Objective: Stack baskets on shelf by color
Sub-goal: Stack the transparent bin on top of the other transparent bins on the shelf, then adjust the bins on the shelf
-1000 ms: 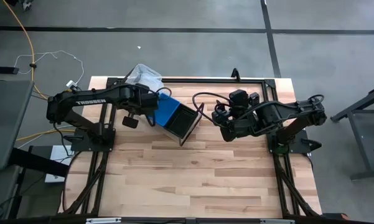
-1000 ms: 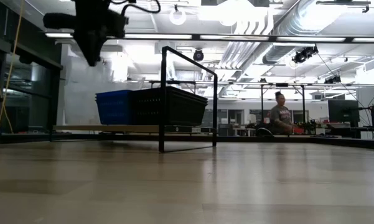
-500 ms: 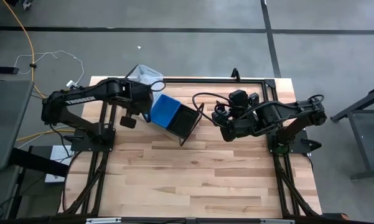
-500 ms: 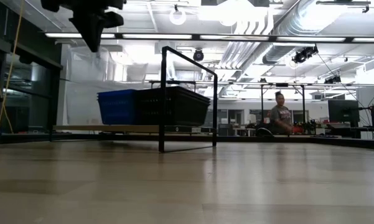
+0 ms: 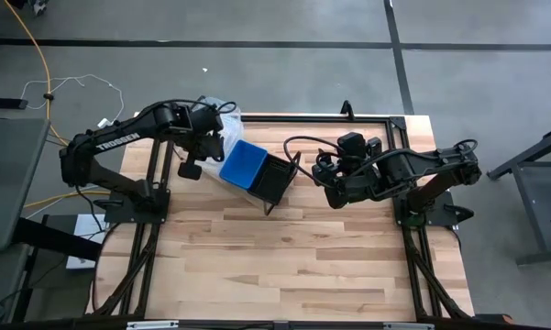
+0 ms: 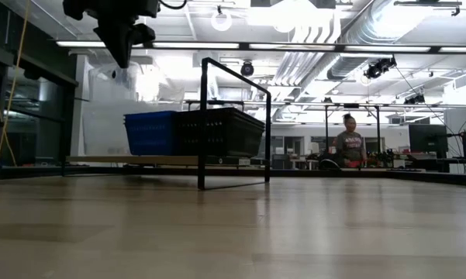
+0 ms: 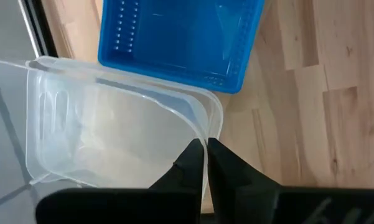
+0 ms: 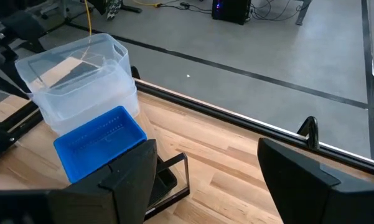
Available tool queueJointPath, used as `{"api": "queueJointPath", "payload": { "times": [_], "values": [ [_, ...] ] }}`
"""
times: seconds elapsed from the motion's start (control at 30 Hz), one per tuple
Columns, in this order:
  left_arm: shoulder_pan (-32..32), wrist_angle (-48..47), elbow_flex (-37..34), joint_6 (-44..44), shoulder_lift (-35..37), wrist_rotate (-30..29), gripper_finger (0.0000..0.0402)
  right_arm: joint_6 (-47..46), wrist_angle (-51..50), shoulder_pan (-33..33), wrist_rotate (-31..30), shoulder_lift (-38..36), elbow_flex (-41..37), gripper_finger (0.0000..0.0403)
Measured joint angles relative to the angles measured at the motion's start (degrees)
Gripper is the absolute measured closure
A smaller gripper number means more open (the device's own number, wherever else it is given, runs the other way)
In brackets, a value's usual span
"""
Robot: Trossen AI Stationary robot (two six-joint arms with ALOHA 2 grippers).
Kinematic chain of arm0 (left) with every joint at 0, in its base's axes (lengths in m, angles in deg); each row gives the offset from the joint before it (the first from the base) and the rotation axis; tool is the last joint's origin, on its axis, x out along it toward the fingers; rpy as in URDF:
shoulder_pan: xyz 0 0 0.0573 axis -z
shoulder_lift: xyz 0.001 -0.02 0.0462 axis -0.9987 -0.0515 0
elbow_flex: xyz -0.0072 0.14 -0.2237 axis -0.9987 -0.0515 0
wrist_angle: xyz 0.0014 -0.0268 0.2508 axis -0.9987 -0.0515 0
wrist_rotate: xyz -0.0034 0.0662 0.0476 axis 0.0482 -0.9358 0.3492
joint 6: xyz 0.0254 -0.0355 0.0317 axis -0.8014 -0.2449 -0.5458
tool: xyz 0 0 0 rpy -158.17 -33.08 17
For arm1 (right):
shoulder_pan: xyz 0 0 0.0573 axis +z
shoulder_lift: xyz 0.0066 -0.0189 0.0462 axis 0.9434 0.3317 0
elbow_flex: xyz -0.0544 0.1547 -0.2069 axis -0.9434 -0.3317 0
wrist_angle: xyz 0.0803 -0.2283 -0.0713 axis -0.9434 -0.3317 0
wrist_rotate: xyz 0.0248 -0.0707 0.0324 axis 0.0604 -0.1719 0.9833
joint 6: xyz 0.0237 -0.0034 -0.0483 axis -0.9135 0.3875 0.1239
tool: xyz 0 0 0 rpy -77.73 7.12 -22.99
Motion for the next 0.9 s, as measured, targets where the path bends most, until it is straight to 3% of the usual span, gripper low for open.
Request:
{"api": "queueJointPath", "payload": {
  "times": [0.37,0.73,0.8,0.9],
  "values": [
    [-1.37,2.45,0.0,0.32,0.0,0.41,0.0389,-0.02,0.0,0.0,-0.02,0.0,0.0,0.0136],
    [-1.33,1.87,0.29,5.97,-0.04,-1.15,0.027,0.0,0.0,0.0,-0.23,0.0,0.0,0.0136],
    [-1.35,1.38,1.54,7.6,-0.04,-1.12,0.0249,0.58,0.0,-0.03,1.9,0.0,0.0,0.0136],
    [-1.31,0.21,4.5,10.16,-0.04,-0.2,0.0227,7.47,-0.79,-0.79,12.25,0.0,0.0,0.0136]
  ]
}}
